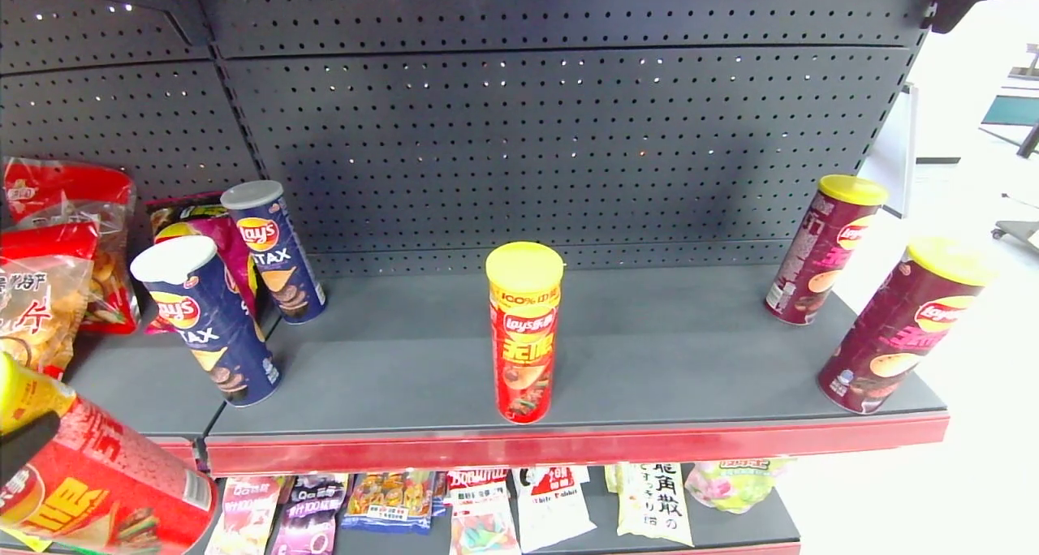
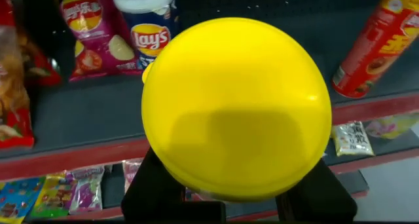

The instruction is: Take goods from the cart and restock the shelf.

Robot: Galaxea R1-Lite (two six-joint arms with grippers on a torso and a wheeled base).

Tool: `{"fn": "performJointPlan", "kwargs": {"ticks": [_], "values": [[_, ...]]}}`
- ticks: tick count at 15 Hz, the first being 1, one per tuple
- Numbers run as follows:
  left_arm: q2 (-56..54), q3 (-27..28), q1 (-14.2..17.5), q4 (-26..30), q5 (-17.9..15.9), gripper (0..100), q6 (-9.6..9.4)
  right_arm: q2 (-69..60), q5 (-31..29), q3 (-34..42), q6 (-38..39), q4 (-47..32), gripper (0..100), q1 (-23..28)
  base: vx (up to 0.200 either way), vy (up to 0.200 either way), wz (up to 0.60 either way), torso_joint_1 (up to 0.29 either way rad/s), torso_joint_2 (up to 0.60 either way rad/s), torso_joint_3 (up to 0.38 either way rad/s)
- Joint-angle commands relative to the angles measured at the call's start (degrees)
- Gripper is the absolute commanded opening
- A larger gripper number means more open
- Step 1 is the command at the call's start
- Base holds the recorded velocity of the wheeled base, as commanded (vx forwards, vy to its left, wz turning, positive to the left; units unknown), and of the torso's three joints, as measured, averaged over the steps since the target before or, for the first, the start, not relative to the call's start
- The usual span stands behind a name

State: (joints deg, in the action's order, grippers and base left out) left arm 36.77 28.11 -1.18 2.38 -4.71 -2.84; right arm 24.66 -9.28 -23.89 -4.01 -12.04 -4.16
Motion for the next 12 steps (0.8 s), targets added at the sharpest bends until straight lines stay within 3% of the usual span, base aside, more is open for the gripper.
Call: {"fn": "performJointPlan", "kwargs": {"ticks": [1, 3, 5, 7, 9, 10, 12], "values": [[-1.96, -1.04, 0.04, 0.26, 2.16, 0, 0.47, -10.95, 1.19, 7.28, -0.47, 0.35, 100, 1.61, 0.000, 0.000, 0.00, 0.000, 0.00, 0.000], [-3.37, -2.18, -0.05, 0.17, 2.07, 0, 0.47, -19.12, 6.38, 11.24, -1.44, 0.18, 100, -1.56, 0.000, 0.000, 0.00, 0.000, 0.00, 0.000], [-3.28, -1.83, -0.05, -0.09, 1.98, 0, 0.47, -19.12, 7.26, 15.10, -1.97, 2.38, 100, -1.47, 0.000, 0.000, 0.00, 0.000, 0.00, 0.000], [-3.02, -0.78, -0.05, -0.09, 1.98, 0, 0.64, -19.04, 8.05, 21.17, -2.49, 9.76, 100, -1.47, 0.000, 0.000, 0.00, 0.000, 0.00, 0.000], [-3.37, -0.07, -0.05, -0.09, 1.89, 0, 0.73, -18.95, 12.18, 21.70, -2.23, 11.17, 100, -1.91, 0.000, 0.000, 0.00, 0.000, 0.00, 0.000], [-3.90, 0.54, -0.05, 0.00, 1.63, 0, 1.79, -18.95, 12.79, 21.96, -2.23, 11.78, 100, -1.91, 0.000, 0.000, 0.00, 0.000, 0.00, 0.000], [-6.18, 0.28, -0.05, 0.35, 1.19, 0, 2.23, -18.86, 10.42, 21.96, -0.03, 11.43, 100, -1.64, 0.000, 0.000, 0.00, 0.000, 0.00, 0.000]]}}
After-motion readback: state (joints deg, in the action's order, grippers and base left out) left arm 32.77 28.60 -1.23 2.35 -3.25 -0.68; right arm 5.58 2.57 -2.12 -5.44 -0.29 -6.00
